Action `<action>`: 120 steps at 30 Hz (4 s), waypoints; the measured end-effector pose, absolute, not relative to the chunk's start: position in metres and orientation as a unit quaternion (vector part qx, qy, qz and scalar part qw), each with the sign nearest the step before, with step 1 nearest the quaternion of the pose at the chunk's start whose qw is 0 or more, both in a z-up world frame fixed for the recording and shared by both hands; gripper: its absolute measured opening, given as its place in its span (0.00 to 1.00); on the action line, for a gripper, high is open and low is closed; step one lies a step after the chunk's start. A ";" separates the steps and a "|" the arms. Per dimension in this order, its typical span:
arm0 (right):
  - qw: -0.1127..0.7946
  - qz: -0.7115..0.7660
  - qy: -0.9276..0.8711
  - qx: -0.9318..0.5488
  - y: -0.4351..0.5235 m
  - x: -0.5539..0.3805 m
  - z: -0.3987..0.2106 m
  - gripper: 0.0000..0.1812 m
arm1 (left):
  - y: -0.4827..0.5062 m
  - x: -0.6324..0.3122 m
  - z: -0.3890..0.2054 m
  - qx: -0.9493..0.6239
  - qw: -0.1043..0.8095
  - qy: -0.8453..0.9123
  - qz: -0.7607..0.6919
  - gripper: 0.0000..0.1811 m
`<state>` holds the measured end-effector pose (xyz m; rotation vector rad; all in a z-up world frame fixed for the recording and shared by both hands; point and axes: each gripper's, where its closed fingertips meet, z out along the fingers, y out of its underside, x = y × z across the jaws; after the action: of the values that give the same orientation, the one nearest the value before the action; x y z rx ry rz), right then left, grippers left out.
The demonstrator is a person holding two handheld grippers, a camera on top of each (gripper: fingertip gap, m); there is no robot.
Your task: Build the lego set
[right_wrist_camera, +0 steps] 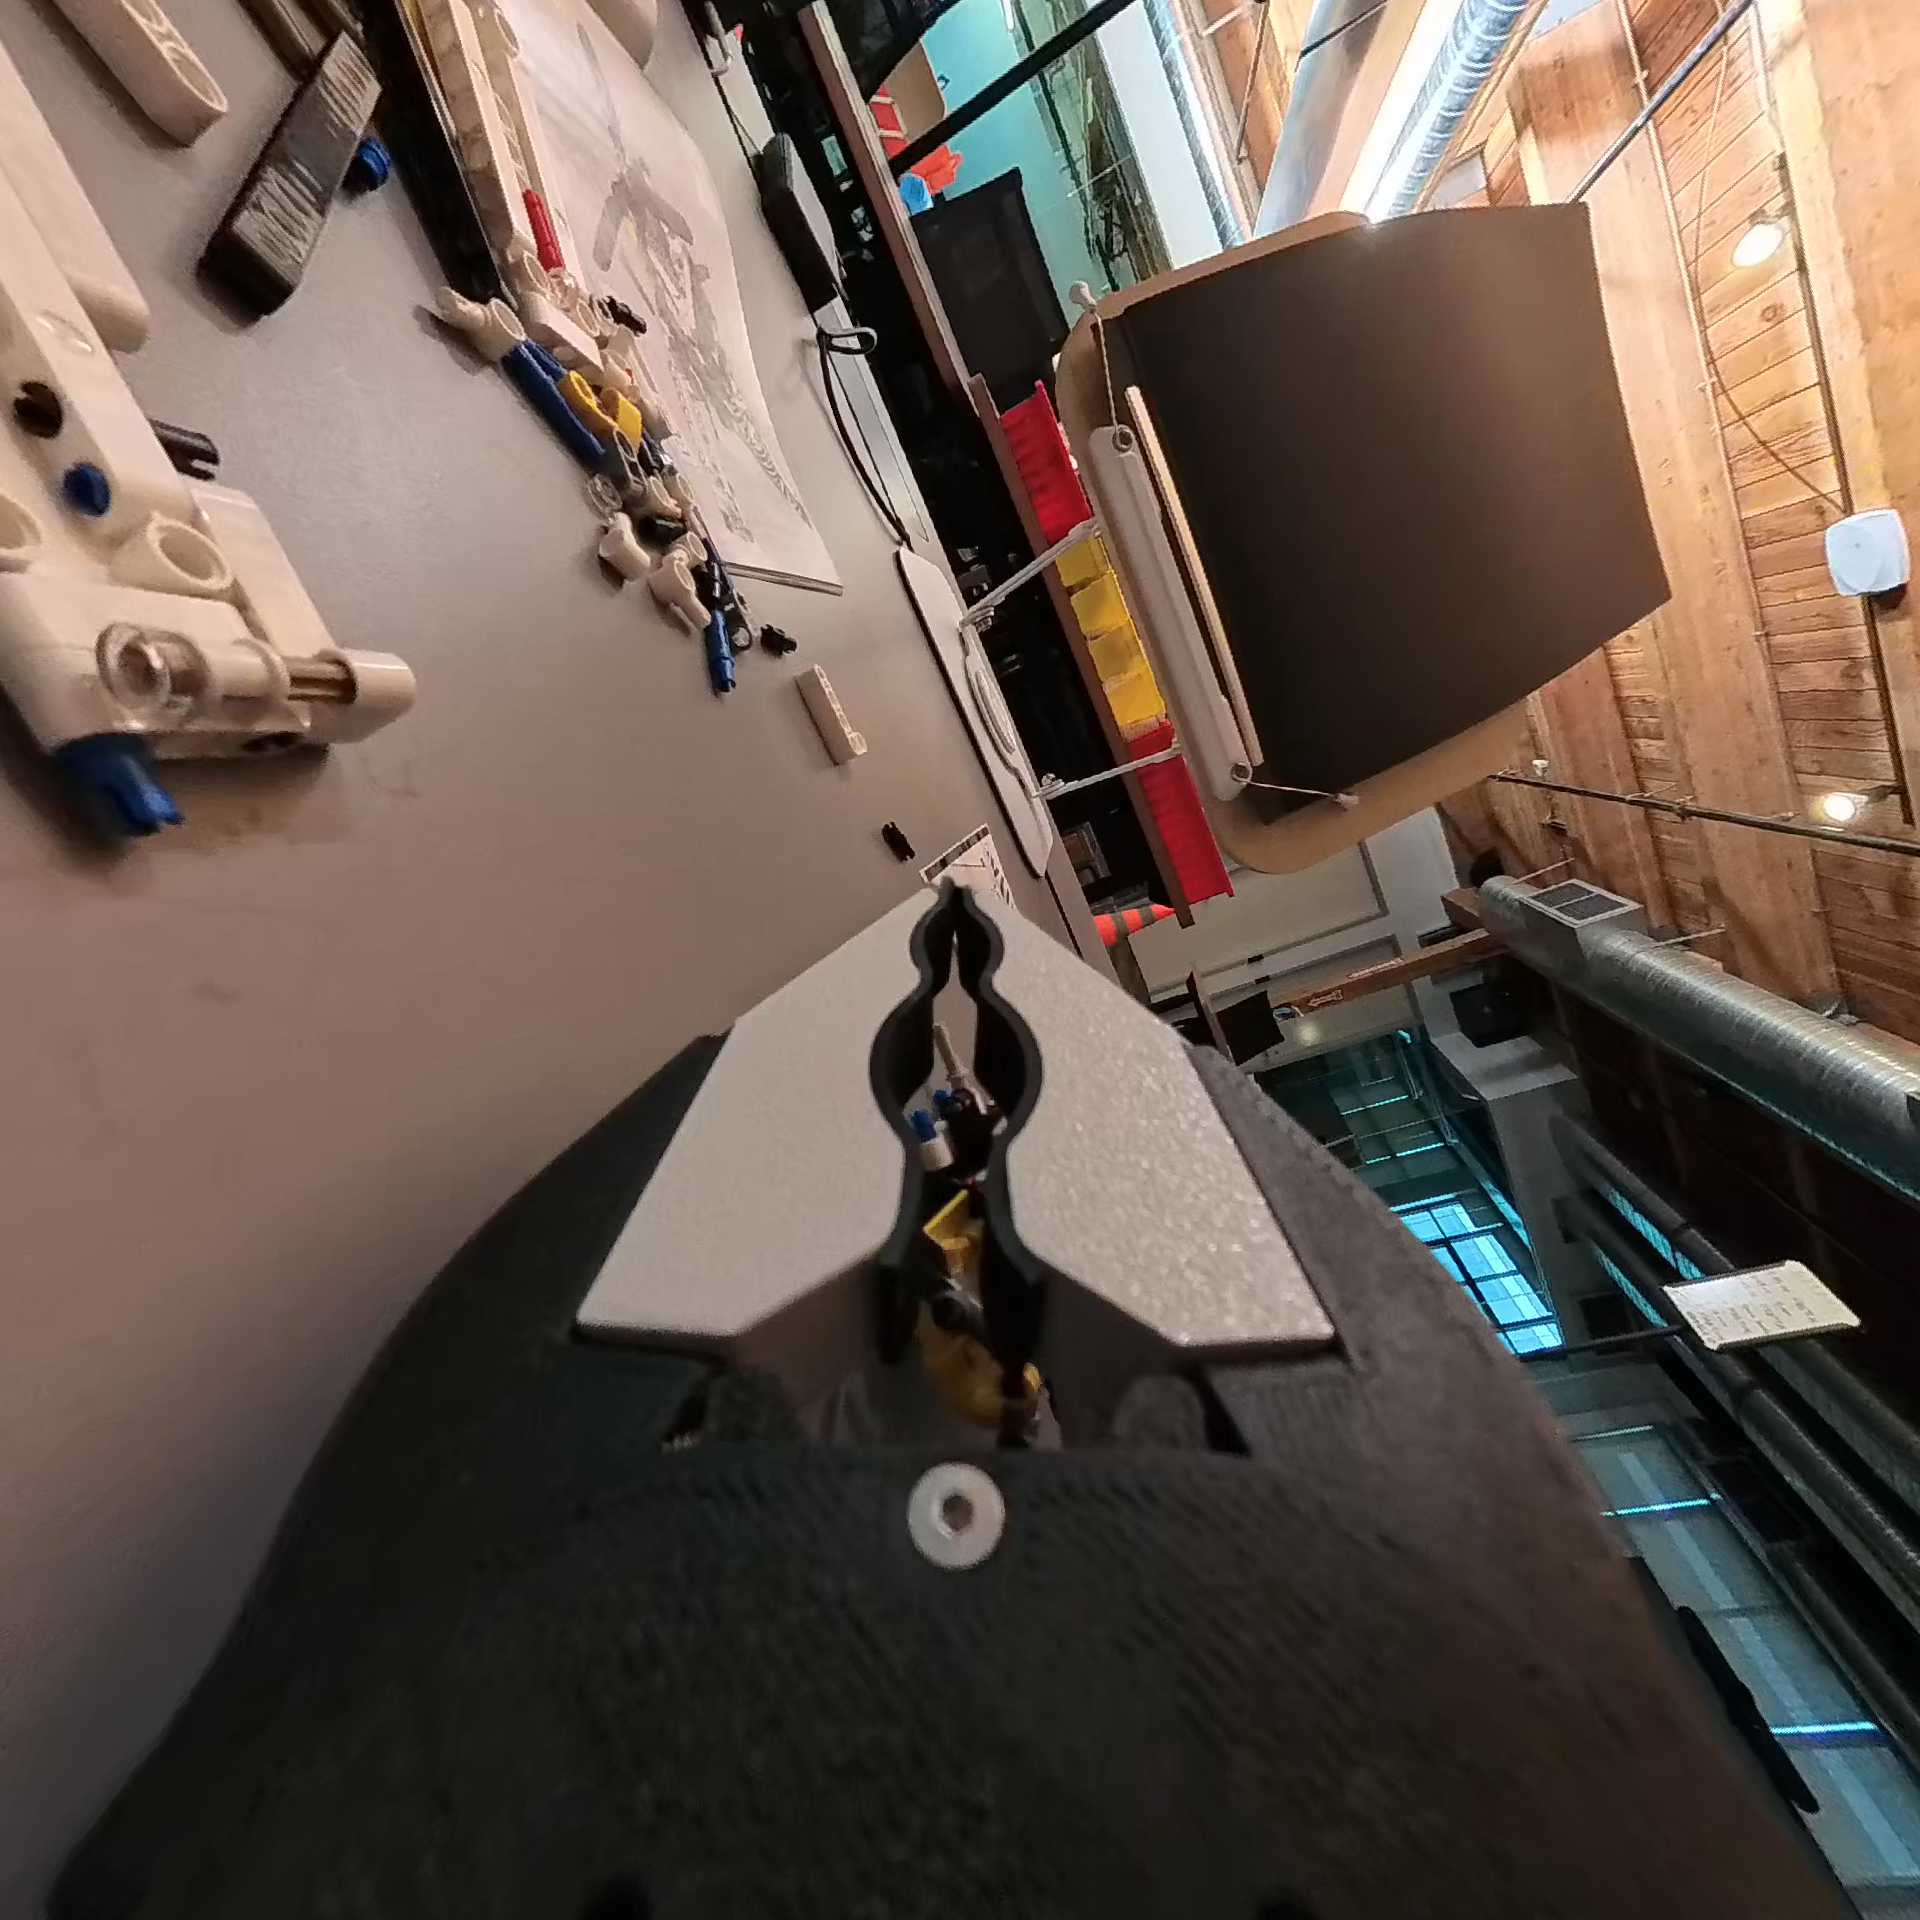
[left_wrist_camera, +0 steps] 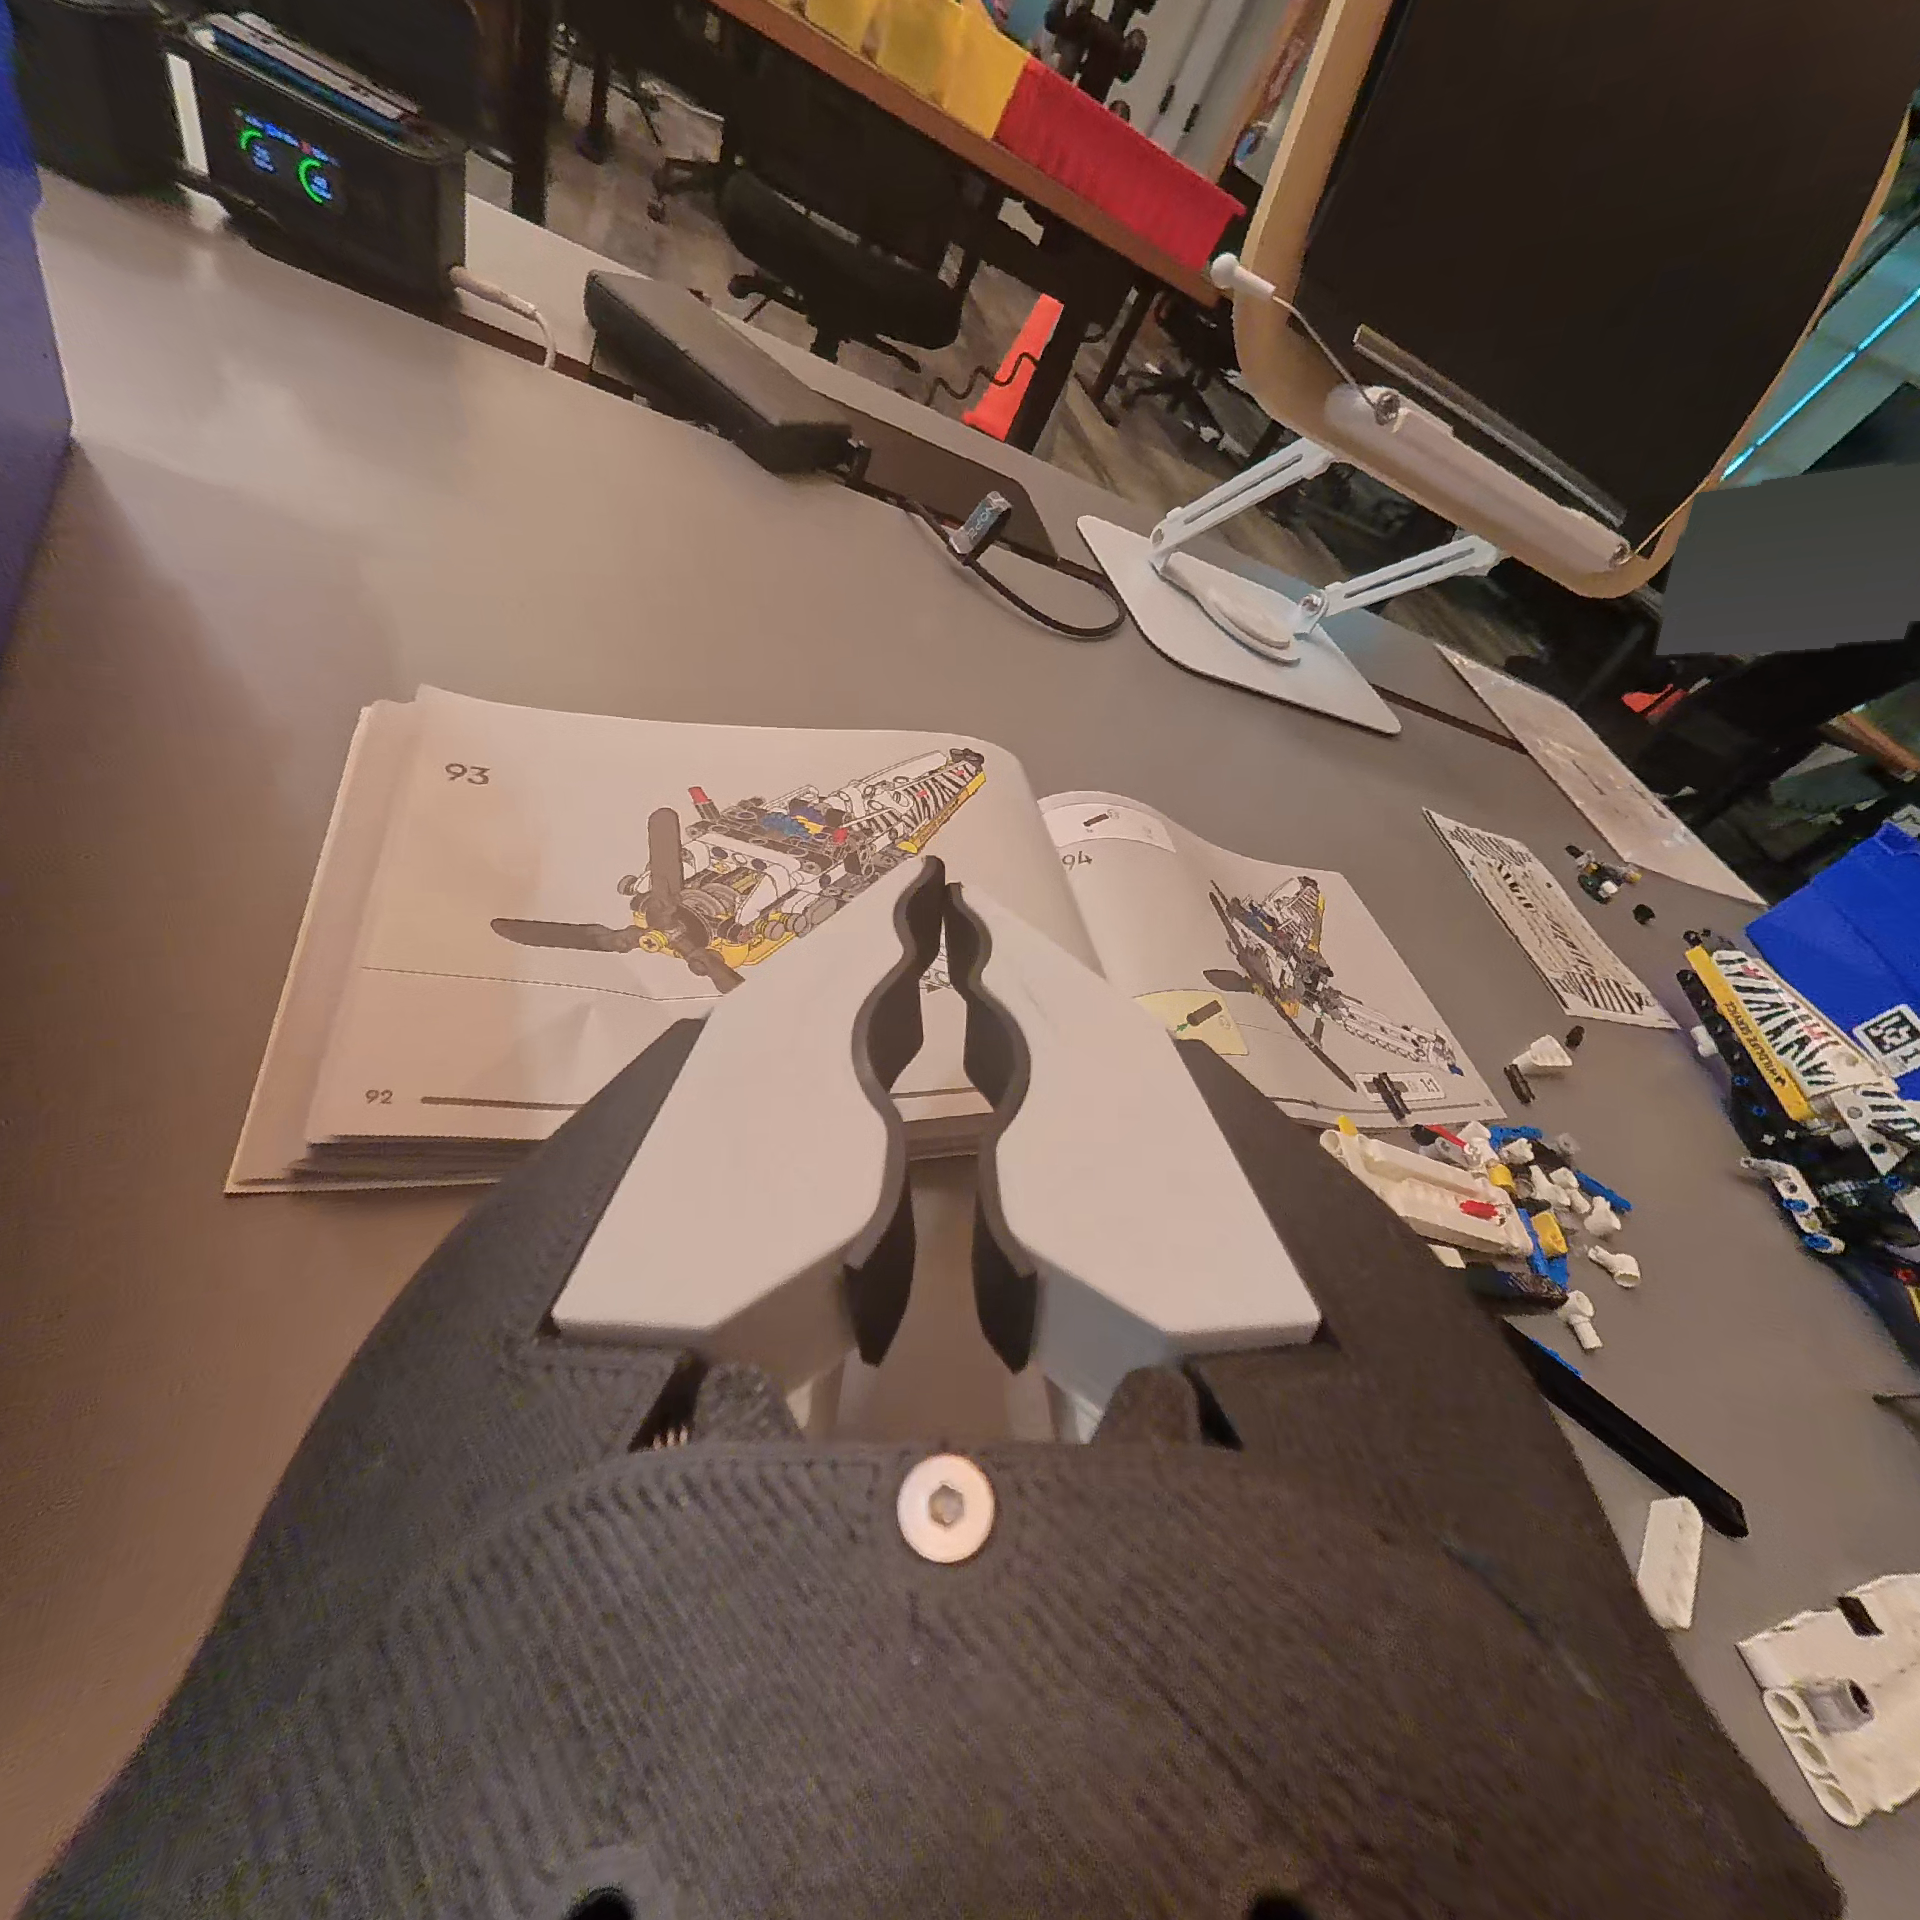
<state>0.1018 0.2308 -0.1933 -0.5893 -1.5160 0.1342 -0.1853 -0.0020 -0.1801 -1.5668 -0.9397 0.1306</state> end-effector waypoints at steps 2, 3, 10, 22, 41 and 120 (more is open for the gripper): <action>0.682 0.057 -0.681 -0.259 0.230 0.101 -0.195 0.00 | -0.008 -0.190 -0.184 -0.674 0.598 -0.429 0.066 0.00; 0.681 0.054 -0.684 -0.255 0.229 0.101 -0.196 0.00 | -0.014 -0.194 -0.185 -0.671 0.591 -0.440 0.079 0.00; 0.672 0.039 -0.703 -0.232 0.222 0.098 -0.204 0.00 | -0.021 -0.199 -0.183 -0.670 0.584 -0.442 0.120 0.00; 0.674 0.035 -0.702 -0.226 0.221 0.099 -0.204 0.00 | -0.015 -0.195 -0.184 -0.675 0.589 -0.434 0.091 0.00; 0.668 0.147 -0.711 -0.162 0.168 0.106 -0.195 0.00 | -0.010 -0.191 -0.183 -0.681 0.593 -0.420 0.084 0.00; 0.695 0.164 -0.651 -0.257 0.208 0.105 -0.176 0.00 | -0.022 -0.202 -0.177 -0.636 0.622 -0.449 0.081 0.00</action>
<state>0.1047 0.2081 -0.1763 -0.5742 -1.4522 0.3662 -0.2022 -0.0219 -0.1766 -1.4626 -1.0324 0.1867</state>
